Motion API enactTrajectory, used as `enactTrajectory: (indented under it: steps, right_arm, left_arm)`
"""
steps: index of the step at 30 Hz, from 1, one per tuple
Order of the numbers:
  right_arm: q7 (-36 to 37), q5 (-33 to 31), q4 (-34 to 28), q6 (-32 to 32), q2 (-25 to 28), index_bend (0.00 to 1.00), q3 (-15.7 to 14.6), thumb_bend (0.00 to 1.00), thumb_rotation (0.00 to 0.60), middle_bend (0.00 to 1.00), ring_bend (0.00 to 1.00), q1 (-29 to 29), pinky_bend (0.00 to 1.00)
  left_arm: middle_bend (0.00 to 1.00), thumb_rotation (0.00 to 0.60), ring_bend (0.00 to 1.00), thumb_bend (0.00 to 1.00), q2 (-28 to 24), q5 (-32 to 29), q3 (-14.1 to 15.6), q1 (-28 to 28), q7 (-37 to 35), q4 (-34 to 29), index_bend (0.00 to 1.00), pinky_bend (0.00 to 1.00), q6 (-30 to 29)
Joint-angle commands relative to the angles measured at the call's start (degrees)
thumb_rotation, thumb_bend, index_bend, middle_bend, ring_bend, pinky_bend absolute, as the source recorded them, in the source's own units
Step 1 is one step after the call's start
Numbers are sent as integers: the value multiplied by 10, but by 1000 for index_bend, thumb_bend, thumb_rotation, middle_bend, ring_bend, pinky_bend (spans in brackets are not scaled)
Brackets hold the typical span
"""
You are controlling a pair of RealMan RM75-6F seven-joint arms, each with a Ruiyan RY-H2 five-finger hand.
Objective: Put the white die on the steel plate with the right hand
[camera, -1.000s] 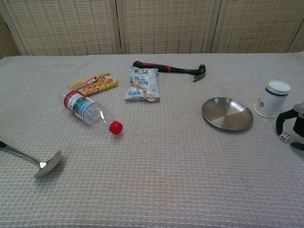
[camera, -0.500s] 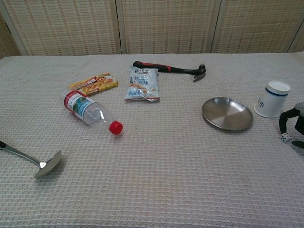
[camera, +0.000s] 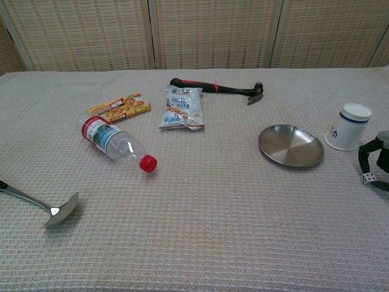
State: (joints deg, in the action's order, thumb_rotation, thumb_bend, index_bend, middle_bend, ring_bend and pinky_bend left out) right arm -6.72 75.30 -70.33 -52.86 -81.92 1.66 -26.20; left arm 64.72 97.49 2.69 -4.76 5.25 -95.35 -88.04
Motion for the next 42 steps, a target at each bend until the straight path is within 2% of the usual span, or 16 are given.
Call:
enactTrajectory:
  steps: [1,8,13,17,22,27,33,38,41,42]
  right_arm:
    - [-2,-1,-2,-2,1,590,1,274,600,861,740,1,881]
    - [14,22,-21,-37,5,610,8,274,600,861,742,4,884]
    - [32,45,-55,-66,13,610,24,274,600,861,742,-4,884]
    - [32,40,-60,-68,6,610,43,274,600,861,742,-17,884]
    - [27,28,-51,-58,-6,600,56,274,600,861,742,-29,884]
    - [20,11,-12,-34,-40,508,68,256,600,861,738,-53,884]
    - [36,20,46,-40,-78,456,71,189,600,861,729,-66,884]
    - [56,34,63,-46,-85,400,65,165,600,860,688,-69,883]
    - [74,51,63,-64,-82,363,61,153,600,798,635,-66,875]
    - [81,60,63,-76,-80,351,59,151,600,725,583,-64,858]
  left_arm:
    - [395,600,356,336,0,0,0,0,0,0,350,372,0]
    - [395,600,356,335,1,0,0,0,1,0,350,372,1]
    - [395,600,357,335,1,1,1,0,3,0,350,372,1]
    - [395,600,357,336,1,0,0,0,2,0,350,372,2]
    - [395,600,357,336,1,0,0,0,2,0,350,372,2]
    - [396,600,356,336,1,0,1,-1,1,1,350,372,3]
    - [396,600,356,336,0,0,0,0,0,1,350,372,2]
    - [397,600,356,336,0,-2,0,0,-1,1,350,372,3]
    - [398,600,357,336,0,-2,0,0,-2,1,350,372,3]
    - [399,600,357,335,0,-2,0,0,-2,1,350,373,3]
